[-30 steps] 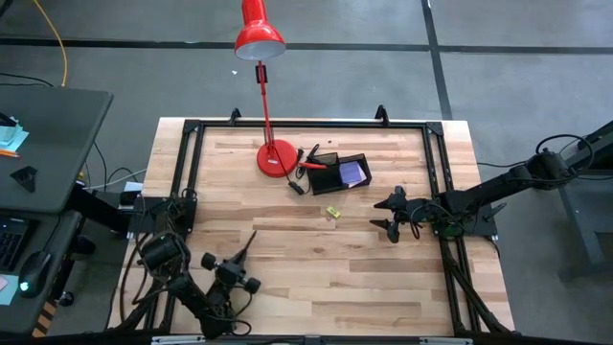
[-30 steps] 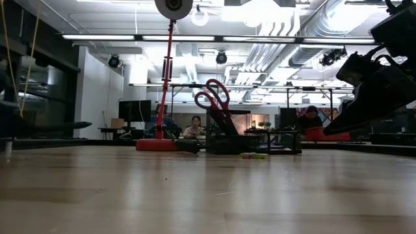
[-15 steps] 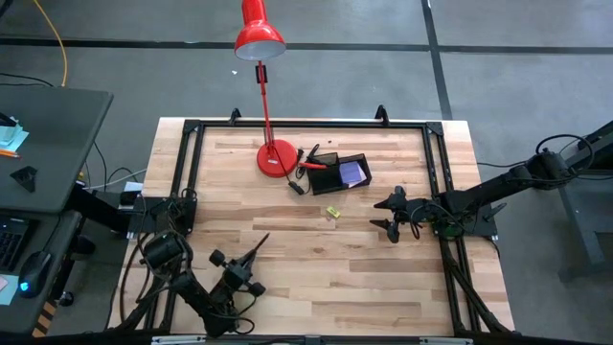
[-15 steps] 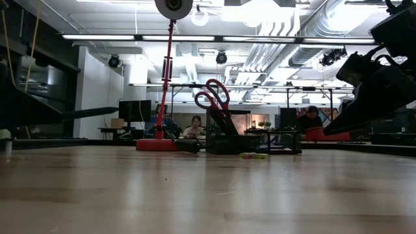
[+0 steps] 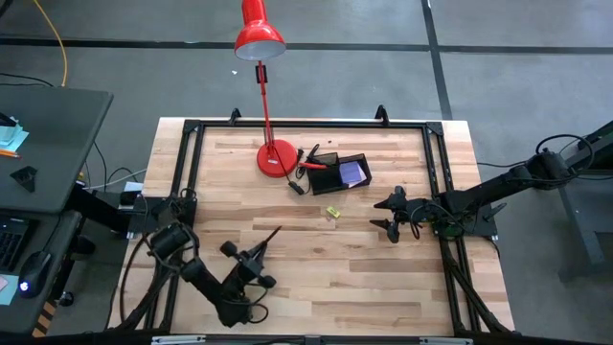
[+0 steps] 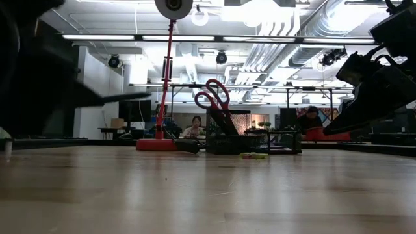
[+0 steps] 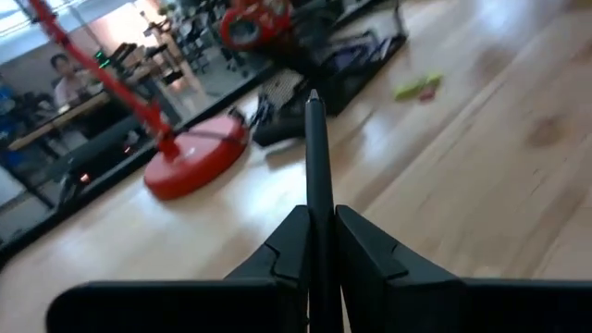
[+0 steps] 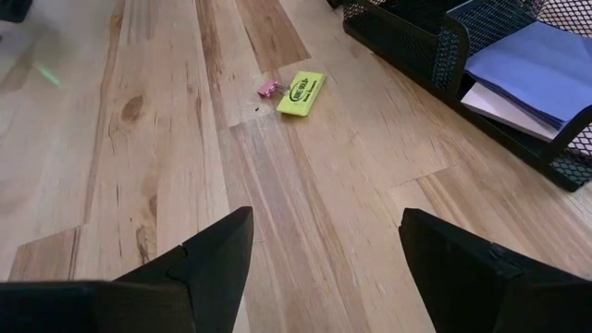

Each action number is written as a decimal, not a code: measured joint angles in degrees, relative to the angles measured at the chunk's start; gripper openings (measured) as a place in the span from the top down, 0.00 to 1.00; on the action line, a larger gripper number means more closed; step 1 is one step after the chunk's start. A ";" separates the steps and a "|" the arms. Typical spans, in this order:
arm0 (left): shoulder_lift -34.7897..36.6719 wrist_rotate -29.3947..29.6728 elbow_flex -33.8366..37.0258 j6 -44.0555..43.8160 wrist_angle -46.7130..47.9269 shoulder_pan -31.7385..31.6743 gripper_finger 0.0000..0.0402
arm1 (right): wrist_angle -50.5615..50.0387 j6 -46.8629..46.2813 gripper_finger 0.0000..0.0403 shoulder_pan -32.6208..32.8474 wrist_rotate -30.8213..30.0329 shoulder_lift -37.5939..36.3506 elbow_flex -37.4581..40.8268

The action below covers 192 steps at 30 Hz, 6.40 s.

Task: Pick and place office supplies into organizer
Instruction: Put the black pen into the black desk organizer

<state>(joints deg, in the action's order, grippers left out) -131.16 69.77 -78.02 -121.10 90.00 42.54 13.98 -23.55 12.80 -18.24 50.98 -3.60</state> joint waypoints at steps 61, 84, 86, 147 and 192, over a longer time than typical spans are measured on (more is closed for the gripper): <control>5.98 -23.09 -25.10 102.84 -32.83 -23.01 0.96 | 15.41 9.74 0.35 0.02 0.73 0.07 -0.07; 5.52 -3.45 -20.53 83.51 -31.20 -15.05 0.97 | 14.03 -0.46 0.35 -0.02 -5.09 0.11 -0.04; 5.73 -2.70 -18.41 77.72 -31.15 -15.15 0.97 | 14.01 -0.46 0.35 -0.02 -5.09 0.11 -0.02; 26.46 -32.75 49.27 108.63 -151.74 -24.17 0.80 | 4.15 -0.44 0.35 -0.02 -5.05 -0.04 0.02; 13.82 -24.45 38.29 94.98 -132.27 -23.01 0.49 | 3.80 -0.44 0.35 -0.04 -5.11 -0.04 0.00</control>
<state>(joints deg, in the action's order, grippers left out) -117.34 45.31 -39.73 -26.12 -42.27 19.53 17.78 -23.99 12.75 -23.35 50.94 -3.60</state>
